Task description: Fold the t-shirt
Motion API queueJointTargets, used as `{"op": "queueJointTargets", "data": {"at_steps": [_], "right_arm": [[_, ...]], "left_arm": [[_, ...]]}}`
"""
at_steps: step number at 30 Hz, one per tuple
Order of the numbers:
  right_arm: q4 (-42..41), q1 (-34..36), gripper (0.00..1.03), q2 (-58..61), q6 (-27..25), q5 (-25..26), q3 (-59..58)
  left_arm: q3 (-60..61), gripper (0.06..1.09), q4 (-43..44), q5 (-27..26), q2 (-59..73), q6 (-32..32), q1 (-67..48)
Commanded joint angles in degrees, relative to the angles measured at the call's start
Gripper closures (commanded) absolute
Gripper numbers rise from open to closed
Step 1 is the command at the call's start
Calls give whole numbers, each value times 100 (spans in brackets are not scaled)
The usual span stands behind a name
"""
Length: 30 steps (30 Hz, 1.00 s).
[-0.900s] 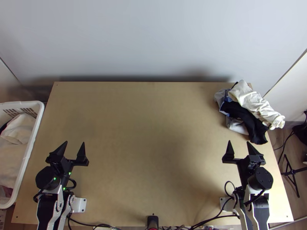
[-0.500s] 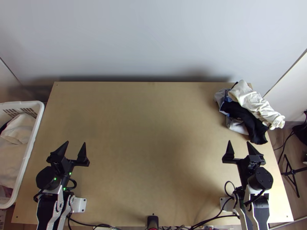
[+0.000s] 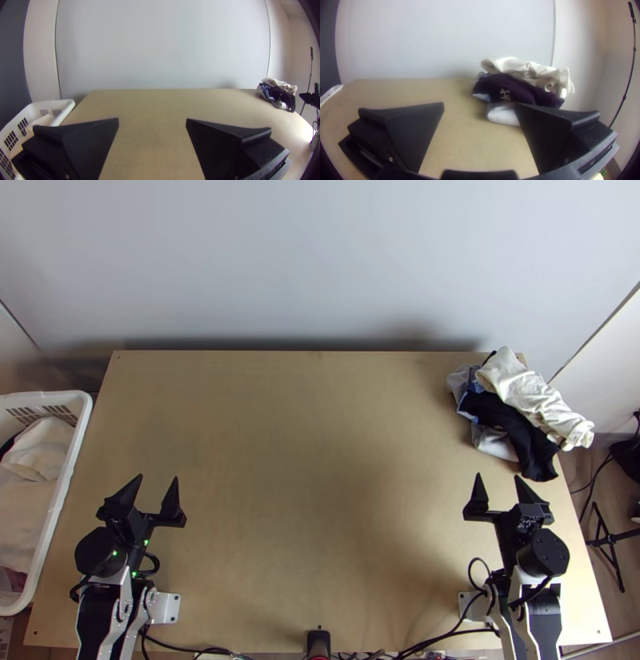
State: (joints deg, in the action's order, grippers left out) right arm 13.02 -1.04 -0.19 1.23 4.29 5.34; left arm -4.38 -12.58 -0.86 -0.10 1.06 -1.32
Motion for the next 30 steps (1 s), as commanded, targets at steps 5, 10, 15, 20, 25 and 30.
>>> {"op": "queueJointTargets", "data": {"at_steps": [5,10,15,20,25,30], "right_arm": [[-18,-336,4,1,87,-8,2],[-10,-467,4,1,87,-8,2],[-10,-388,4,1,87,-8,2],[-36,-424,4,1,167,-8,2],[-36,-503,4,1,167,-8,2],[-54,-432,4,1,158,1,11]], "left_arm": [[8,10,-8,7,10,17,27],[-1,10,10,-10,1,70,-26],[-1,10,10,-2,1,246,-219],[-1,10,10,7,1,237,-158],[-1,10,27,7,1,237,-26],[-10,10,71,7,1,87,194]]}}
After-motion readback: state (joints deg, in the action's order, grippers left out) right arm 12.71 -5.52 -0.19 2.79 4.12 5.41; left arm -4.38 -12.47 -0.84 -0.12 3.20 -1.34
